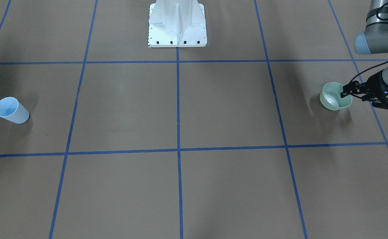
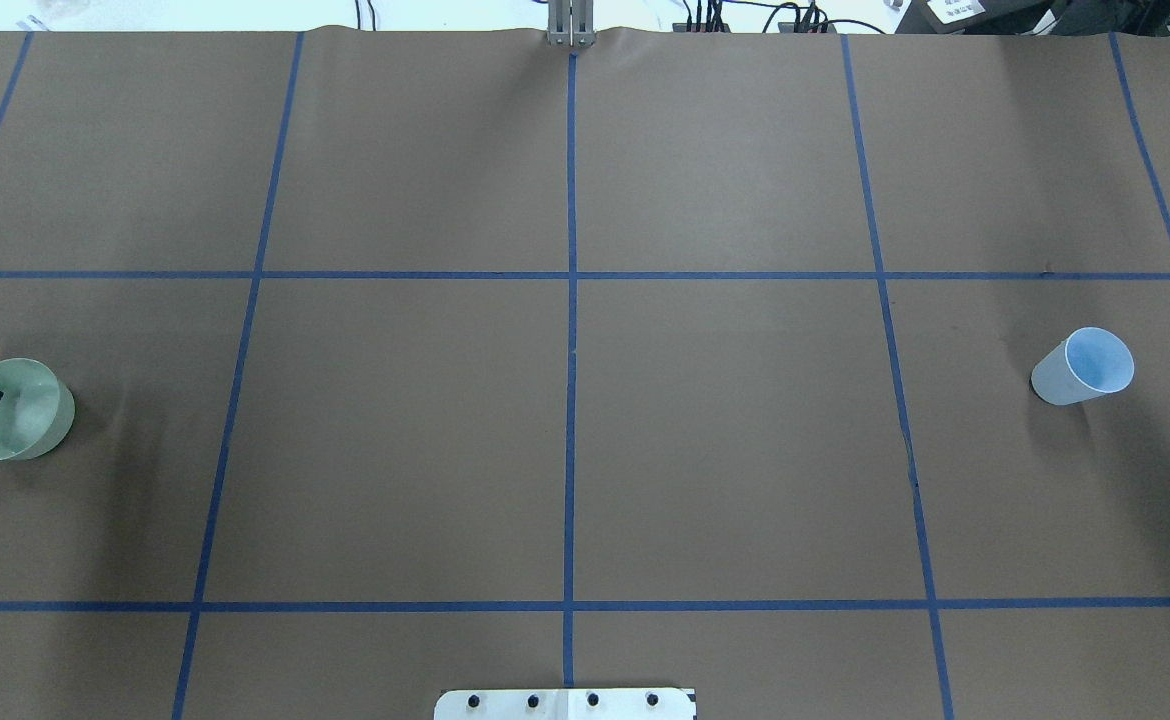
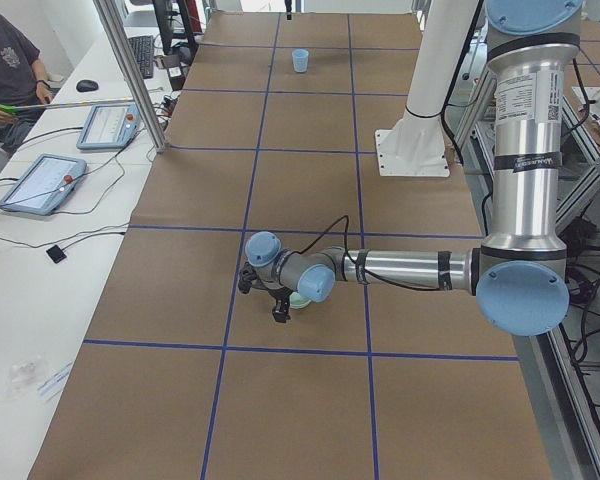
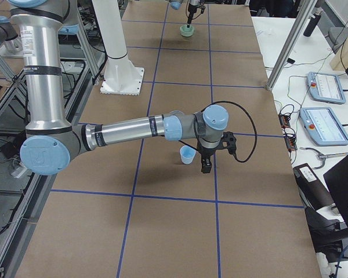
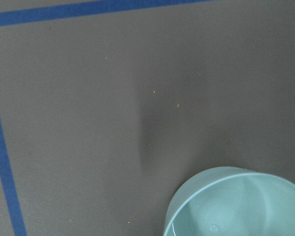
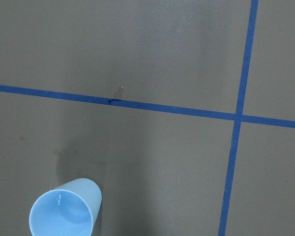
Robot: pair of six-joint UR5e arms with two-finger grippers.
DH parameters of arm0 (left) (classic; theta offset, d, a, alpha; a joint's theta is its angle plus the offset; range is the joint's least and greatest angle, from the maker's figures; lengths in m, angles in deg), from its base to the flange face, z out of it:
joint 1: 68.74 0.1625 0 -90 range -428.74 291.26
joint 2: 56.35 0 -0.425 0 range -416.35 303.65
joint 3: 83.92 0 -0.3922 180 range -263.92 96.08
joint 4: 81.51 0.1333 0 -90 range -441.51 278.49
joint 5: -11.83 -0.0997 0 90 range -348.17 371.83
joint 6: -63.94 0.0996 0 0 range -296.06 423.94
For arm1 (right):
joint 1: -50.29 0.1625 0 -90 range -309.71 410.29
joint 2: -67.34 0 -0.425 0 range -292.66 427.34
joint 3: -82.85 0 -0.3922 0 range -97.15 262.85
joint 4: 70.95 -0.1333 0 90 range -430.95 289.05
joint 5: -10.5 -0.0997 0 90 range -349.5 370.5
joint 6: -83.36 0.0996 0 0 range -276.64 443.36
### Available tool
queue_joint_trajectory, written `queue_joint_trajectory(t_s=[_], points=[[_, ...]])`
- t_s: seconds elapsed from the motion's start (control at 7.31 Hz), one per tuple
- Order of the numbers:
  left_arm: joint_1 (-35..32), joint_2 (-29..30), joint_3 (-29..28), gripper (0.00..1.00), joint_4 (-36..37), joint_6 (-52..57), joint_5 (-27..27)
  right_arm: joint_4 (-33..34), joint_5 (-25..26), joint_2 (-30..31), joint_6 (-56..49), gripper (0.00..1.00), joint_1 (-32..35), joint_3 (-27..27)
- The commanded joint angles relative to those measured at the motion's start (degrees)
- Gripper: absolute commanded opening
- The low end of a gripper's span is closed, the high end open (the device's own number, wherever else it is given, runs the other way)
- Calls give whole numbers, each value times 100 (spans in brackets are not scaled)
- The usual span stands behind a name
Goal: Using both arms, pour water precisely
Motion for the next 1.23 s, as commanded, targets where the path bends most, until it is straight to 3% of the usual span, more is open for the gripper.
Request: queue_joint_trajectory(t_s=[0.0,0.14,0.27,0.55,0.68,0.82,1.09], points=[[72,0,-61,62,-36,8,0,6,-3,0,1,100,-25,20],[80,9,-61,12,-27,17,0,6,6,0,10,100,-34,21],[80,17,-87,0,-36,43,0,6,6,0,1,100,-52,29],[72,166,-53,0,-27,-27,70,6,6,0,1,100,-69,56],[72,445,104,0,34,-480,409,-3,6,-8,1,100,-70,47],[72,1162,123,0,17,-1493,961,-3,15,-26,1,100,-70,47],[587,2412,176,0,26,-3175,897,-3,15,-44,10,100,-70,38]])
